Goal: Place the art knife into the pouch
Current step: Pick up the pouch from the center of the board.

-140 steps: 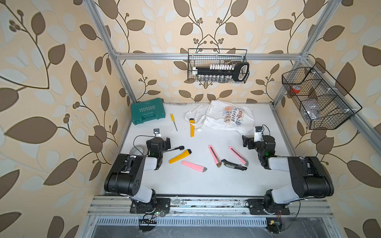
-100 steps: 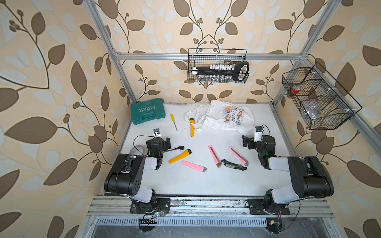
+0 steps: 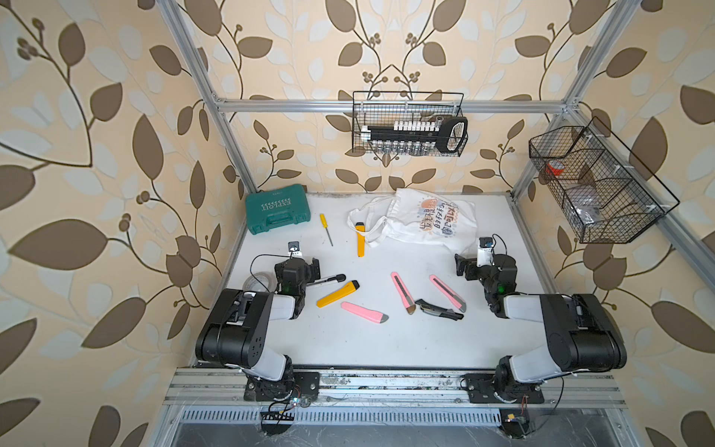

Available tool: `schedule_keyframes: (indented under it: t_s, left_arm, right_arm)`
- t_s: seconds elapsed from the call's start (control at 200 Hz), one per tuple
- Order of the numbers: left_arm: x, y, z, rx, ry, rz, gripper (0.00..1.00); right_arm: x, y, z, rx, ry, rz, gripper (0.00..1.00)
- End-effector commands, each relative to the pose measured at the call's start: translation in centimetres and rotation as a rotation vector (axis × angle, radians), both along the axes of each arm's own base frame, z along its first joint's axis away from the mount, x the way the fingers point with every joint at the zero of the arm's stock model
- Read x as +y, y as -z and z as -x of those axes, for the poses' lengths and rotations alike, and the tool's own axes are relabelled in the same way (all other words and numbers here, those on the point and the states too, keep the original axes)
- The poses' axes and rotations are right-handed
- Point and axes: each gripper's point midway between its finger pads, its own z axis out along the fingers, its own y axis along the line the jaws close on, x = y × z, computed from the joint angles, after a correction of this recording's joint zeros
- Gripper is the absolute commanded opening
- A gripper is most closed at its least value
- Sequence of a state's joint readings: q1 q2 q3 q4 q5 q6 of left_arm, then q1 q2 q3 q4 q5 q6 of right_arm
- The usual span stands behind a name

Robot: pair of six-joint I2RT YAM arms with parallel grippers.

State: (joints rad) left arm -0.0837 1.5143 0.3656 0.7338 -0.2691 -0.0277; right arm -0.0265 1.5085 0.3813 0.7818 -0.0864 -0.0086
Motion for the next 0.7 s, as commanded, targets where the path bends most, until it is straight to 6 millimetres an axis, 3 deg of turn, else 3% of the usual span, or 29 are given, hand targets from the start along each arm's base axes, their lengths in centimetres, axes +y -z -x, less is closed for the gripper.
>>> schedule_keyframes:
  t_s: [0.0,0.03,0.095,0.155,0.22,0.285,0.325,0.425,0.515,0.53,0.58,0.695]
  left_arm:
    - [0.0,-1.4,-1.0,-0.047,0.002,0.008,0.99]
    - [0.0,-1.6,-0.9,-0.053,-0.001,0.008,0.99]
    - [-0.1,-1.6,-0.8,-0.055,0.002,0.005,0.99]
    - [-0.2,-1.7,-0.9,-0.059,0.000,-0.001,0.99]
    - [-0.1,-2.0,-0.9,-0.068,-0.007,-0.012,0.99]
    - [0.4,-2.8,-1.4,-0.047,-0.041,-0.016,0.99]
    - [0.8,-2.6,-1.9,0.058,-0.062,-0.035,0.96]
    - [0.3,-5.0,-3.5,0.108,-0.054,-0.049,0.91]
    - [-0.5,-7.3,-4.2,0.102,-0.033,-0.033,0.93]
    - [-0.6,-8.8,-4.3,0.078,-0.037,-0.021,0.93]
    - [-1.3,-10.2,-4.6,0.076,-0.028,0.036,0.93]
    - [-2.8,-11.6,-4.7,0.132,-0.055,0.180,0.92]
  right_arm:
    - [0.0,-0.5,-0.4,-0.014,0.007,0.005,1.00]
    - [-0.7,-1.1,-0.6,-0.029,0.048,0.010,1.00]
    - [-1.9,-1.9,-1.2,0.121,0.119,0.021,1.00]
    - [-3.0,-4.3,-2.7,0.174,0.189,0.030,1.00]
    - [-2.0,-8.2,-4.0,0.123,0.165,0.050,1.00]
    - [0.3,-12.0,-4.6,0.041,0.146,0.090,1.00]
    - [1.7,-13.8,-4.7,0.021,0.138,0.077,1.00]
    - [6.6,-15.8,-4.7,0.004,0.069,0.057,1.00]
    - [12.3,-15.5,-4.5,0.027,-0.045,0.146,1.00]
    - [13.3,-15.4,-4.4,0.033,-0.070,0.163,1.00]
    - [16.4,-14.5,-4.2,0.067,-0.144,0.212,1.00]
    - [22.2,-11.6,-3.6,0.125,-0.277,0.315,1.00]
